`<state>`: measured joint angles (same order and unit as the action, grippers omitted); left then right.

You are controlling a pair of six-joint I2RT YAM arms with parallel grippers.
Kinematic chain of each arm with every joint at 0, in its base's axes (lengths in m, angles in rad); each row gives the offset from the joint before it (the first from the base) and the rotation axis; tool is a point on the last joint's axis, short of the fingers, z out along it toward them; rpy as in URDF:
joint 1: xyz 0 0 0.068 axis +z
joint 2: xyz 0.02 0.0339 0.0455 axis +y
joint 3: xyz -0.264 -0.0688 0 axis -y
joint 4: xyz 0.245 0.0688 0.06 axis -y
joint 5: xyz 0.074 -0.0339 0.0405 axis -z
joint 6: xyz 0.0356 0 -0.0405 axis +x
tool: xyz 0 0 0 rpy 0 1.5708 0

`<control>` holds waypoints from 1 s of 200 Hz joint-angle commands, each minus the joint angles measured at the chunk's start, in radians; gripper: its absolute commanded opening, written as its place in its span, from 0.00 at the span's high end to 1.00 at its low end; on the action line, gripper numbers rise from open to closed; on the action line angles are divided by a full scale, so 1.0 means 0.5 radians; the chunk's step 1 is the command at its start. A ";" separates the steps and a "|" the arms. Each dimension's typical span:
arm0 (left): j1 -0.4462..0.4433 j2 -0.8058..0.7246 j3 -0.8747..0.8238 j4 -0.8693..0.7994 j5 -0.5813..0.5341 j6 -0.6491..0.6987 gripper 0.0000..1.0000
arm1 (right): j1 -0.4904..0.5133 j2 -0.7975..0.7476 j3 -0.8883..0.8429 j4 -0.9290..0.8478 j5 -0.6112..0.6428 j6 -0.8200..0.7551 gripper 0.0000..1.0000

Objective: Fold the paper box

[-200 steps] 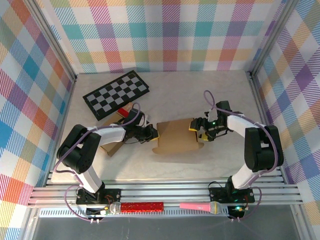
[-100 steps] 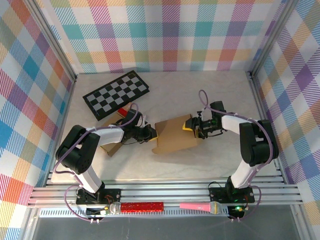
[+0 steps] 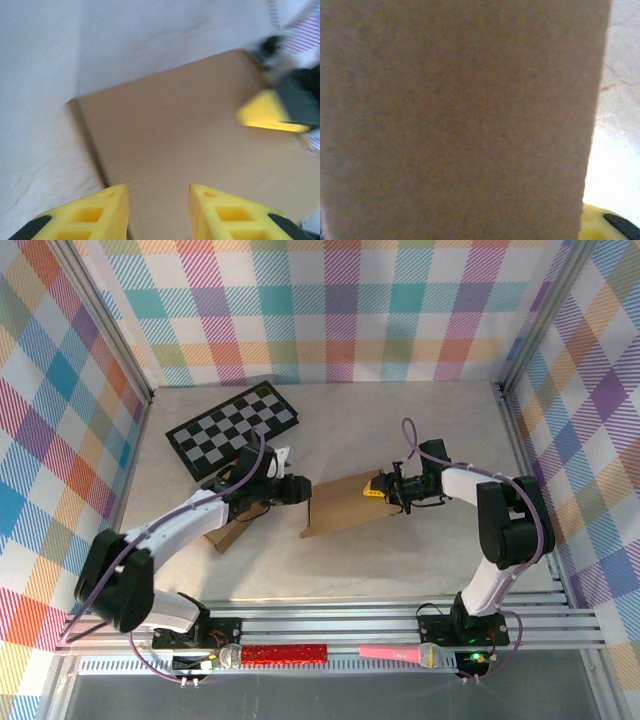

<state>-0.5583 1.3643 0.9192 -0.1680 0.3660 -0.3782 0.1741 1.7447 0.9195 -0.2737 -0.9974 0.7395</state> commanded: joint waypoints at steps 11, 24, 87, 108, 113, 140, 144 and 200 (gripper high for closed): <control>-0.304 -0.139 0.200 -0.360 -0.048 0.916 0.63 | -0.038 -0.016 0.061 -0.281 -0.106 0.282 0.59; -0.389 -0.086 0.327 -0.572 -0.049 1.140 0.63 | -0.055 -0.005 0.089 -0.418 -0.148 0.321 0.59; -0.636 0.206 0.621 -0.962 -0.404 1.826 0.52 | -0.086 0.033 0.169 -0.839 -0.242 0.416 0.60; -0.679 0.292 0.691 -0.974 -0.471 1.908 0.43 | -0.092 0.041 0.178 -0.893 -0.228 0.423 0.60; -0.688 0.309 0.704 -0.971 -0.479 1.922 0.43 | -0.091 0.044 0.177 -0.897 -0.228 0.428 0.60; -0.712 0.395 0.750 -0.991 -0.527 1.970 0.42 | -0.091 0.047 0.168 -0.878 -0.235 0.483 0.60; -0.712 0.404 0.751 -0.995 -0.531 1.971 0.42 | -0.091 0.047 0.164 -0.874 -0.241 0.492 0.60; -0.754 0.441 0.764 -1.039 -0.497 2.062 0.41 | -0.104 0.027 0.076 -0.805 -0.298 0.680 0.64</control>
<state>-0.9123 1.5780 1.2747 -0.6422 0.1169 0.6041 0.1299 1.7538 0.9848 -0.6765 -1.0946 1.0058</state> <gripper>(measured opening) 0.584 0.419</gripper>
